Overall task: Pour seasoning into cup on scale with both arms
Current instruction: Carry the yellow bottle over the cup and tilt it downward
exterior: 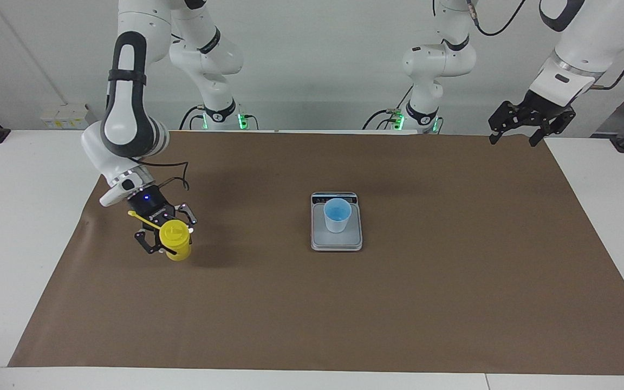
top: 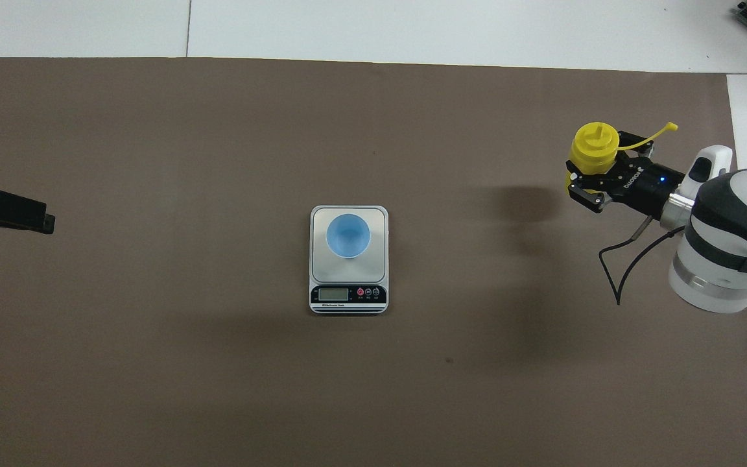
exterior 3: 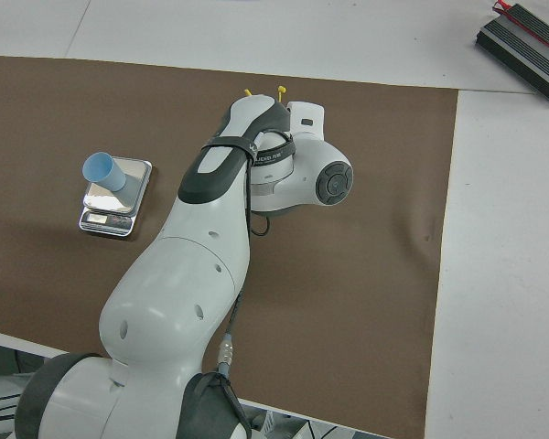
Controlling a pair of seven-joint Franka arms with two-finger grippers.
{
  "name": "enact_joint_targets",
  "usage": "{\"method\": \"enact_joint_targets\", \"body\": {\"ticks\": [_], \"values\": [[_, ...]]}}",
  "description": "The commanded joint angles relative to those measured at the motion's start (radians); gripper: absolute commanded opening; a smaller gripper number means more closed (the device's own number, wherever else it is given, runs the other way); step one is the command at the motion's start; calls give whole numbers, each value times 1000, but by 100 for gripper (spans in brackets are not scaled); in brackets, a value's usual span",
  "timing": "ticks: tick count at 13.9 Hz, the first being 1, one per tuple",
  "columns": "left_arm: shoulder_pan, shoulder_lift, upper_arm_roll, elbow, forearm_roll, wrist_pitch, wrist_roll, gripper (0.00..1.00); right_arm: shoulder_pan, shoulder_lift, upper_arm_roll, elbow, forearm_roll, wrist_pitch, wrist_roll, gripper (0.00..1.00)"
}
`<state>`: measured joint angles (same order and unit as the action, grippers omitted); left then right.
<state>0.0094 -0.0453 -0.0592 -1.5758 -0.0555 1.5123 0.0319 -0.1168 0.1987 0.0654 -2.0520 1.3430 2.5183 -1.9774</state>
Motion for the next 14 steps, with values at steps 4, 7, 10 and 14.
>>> {"method": "enact_joint_targets", "body": {"ticks": [4,7,10,14], "values": [[21,-21,2,-13,17,-12,3,100,77,-22,1,70,-312,23,300,0],[21,-19,5,-13,17,-12,3,100,132,-38,1,78,-448,85,364,0],[21,-21,5,-13,17,-12,3,100,178,-35,1,114,-634,120,420,0],[21,-21,5,-13,17,-12,3,100,242,-24,1,154,-936,157,639,0]]}}
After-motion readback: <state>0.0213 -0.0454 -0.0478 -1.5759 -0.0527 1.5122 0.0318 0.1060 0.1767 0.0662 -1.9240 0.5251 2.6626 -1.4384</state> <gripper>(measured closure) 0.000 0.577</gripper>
